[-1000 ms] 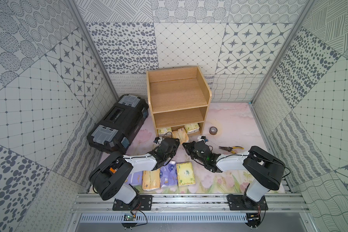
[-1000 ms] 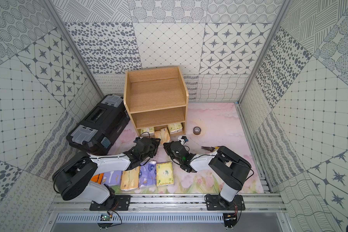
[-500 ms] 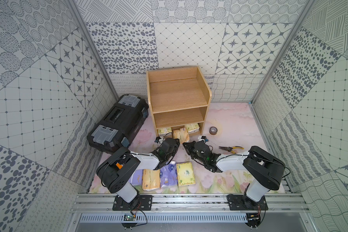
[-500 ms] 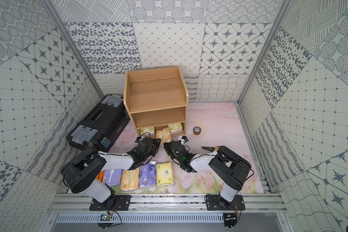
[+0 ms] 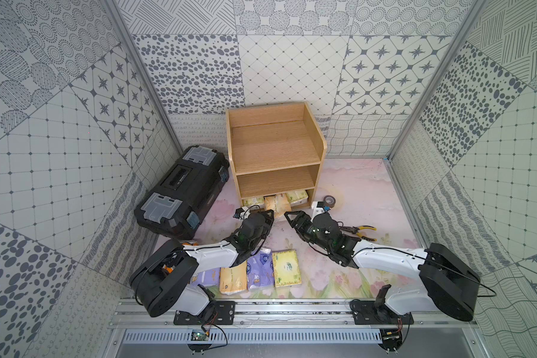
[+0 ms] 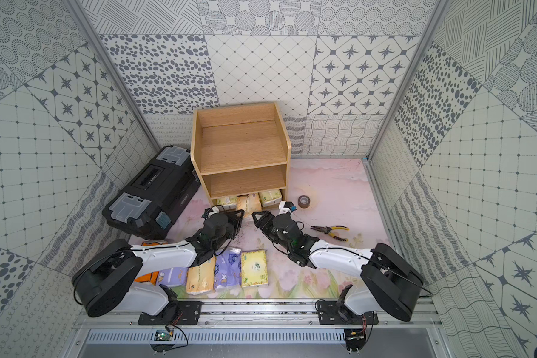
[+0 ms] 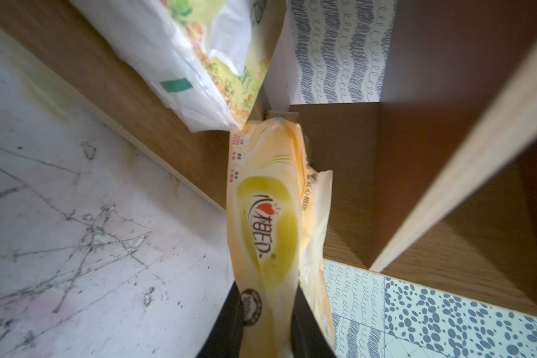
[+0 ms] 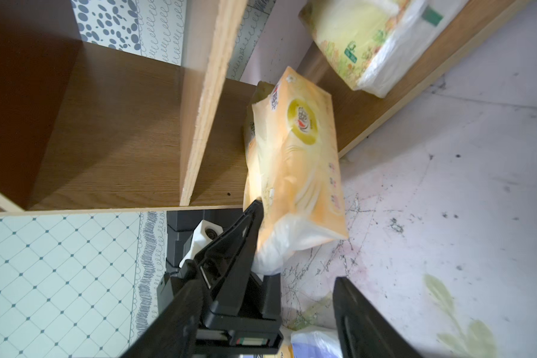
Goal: Remove the tissue boxes from the shelf
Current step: Pick up a box of tissues from the shelf.
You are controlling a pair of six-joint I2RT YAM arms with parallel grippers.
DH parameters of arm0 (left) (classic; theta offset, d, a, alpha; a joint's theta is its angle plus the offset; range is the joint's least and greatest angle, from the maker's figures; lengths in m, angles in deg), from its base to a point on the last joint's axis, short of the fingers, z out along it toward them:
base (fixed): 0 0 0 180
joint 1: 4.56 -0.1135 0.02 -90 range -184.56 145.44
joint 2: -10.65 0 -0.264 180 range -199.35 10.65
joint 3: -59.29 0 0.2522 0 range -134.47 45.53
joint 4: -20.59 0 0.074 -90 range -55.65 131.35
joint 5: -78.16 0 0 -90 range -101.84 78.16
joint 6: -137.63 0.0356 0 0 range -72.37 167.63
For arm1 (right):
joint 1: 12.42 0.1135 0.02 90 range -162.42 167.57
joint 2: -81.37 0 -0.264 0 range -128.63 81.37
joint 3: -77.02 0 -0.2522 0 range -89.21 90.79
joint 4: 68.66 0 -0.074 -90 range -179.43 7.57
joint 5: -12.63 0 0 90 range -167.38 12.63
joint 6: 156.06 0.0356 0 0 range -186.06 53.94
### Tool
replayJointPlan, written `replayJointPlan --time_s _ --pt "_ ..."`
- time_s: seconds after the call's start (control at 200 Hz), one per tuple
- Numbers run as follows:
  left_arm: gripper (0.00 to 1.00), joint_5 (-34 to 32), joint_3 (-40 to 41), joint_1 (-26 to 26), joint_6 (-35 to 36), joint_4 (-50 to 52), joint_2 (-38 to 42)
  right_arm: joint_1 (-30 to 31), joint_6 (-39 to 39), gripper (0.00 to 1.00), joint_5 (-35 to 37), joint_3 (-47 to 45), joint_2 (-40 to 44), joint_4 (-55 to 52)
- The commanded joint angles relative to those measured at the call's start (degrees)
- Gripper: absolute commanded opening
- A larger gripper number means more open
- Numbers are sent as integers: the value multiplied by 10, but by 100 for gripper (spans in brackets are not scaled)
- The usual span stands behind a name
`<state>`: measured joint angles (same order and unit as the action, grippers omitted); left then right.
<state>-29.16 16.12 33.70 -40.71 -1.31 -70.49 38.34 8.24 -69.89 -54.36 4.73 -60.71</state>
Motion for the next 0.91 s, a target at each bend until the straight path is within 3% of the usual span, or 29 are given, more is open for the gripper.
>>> replayJointPlan --time_s 0.0,0.09,0.21,0.495,0.715,0.901 --pt "11 -12 11 5 53 59 75 -13 -79 82 -27 -34 62 -78" --pt "11 -10 28 13 62 83 122 -33 -110 91 -57 -36 107 -119" --pt "11 0 53 31 67 116 178 -75 -132 93 -141 -49 127 -127" --pt "10 38 126 69 50 135 301 -100 -108 97 -271 -42 63 -37" --pt "11 46 144 88 77 144 377 -84 -67 93 -329 -8 -19 74" --pt "11 64 158 90 81 146 407 -71 -38 82 -350 3 -66 142"
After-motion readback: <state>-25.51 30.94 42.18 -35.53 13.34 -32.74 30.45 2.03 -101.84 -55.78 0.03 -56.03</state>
